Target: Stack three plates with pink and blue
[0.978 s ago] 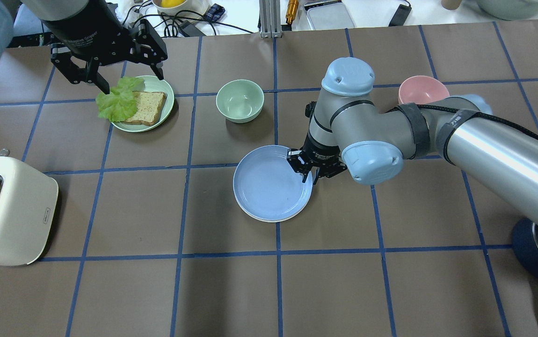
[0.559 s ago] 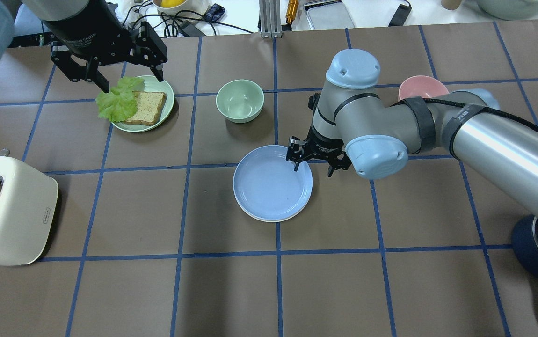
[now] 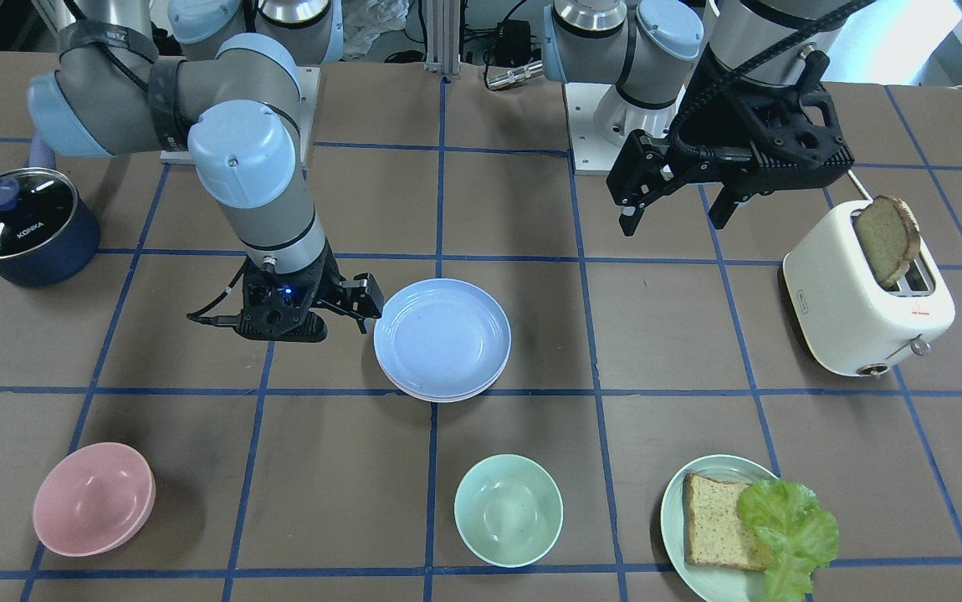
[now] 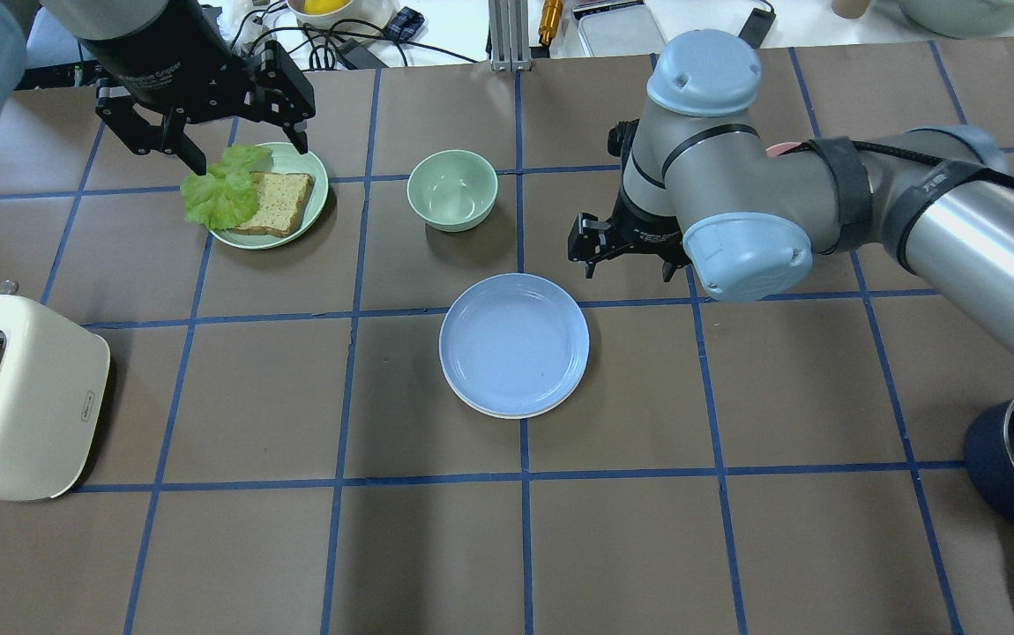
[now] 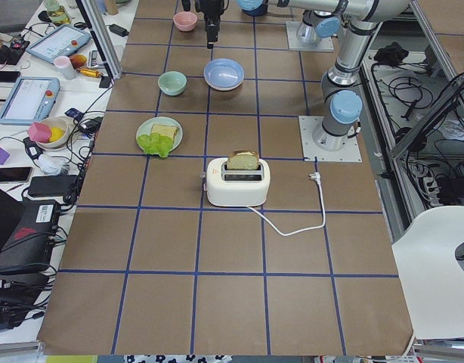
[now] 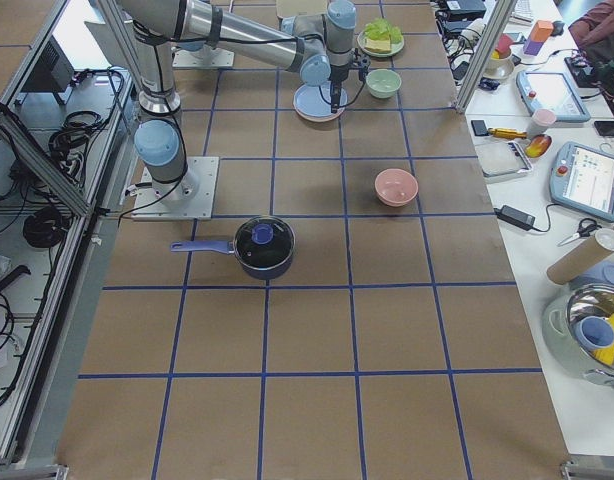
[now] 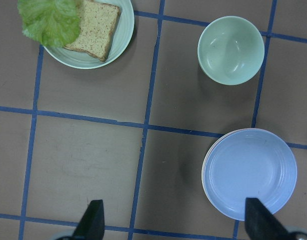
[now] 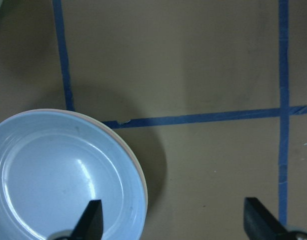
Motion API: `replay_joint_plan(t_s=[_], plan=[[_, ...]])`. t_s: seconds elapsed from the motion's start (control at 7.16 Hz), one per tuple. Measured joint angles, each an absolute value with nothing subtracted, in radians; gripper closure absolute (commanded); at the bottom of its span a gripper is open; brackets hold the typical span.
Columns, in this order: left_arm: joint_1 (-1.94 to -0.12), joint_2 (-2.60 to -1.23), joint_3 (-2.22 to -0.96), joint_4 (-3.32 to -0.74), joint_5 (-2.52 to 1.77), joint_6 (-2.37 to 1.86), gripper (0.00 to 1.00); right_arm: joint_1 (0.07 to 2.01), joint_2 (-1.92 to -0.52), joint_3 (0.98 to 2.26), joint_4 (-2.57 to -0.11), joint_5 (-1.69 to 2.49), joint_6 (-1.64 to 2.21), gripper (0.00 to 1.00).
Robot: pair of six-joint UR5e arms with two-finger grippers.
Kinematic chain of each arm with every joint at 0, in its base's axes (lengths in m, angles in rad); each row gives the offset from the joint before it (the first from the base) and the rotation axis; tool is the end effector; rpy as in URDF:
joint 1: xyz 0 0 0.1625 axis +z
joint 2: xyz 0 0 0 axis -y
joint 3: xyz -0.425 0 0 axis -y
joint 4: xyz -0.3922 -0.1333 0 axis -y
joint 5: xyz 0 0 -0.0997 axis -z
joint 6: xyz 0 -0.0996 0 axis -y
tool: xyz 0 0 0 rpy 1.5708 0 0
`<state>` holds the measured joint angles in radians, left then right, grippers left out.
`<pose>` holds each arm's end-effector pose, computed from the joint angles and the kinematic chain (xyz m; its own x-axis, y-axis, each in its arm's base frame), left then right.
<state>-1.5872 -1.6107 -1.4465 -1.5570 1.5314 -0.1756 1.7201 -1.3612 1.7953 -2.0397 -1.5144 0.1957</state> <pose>-0.1457 -0.5144 0.5310 -0.9865 -0.1539 0.0557 -0.1585 0.9833 -0.0897 0.2188 -0.5206 0.3173 -0.9971 0.0446 -0.0620 0.0461 0.9987 -0.0232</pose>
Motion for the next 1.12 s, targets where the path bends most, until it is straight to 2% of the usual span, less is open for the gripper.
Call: replay_joint_plan(t_s=[1.12], plan=[[-1.585, -1.599, -1.441, -1.611, 1.554, -0.120, 0.00, 1.638, -1.649, 1.768, -1.724, -1.603, -0.004, 0.01]])
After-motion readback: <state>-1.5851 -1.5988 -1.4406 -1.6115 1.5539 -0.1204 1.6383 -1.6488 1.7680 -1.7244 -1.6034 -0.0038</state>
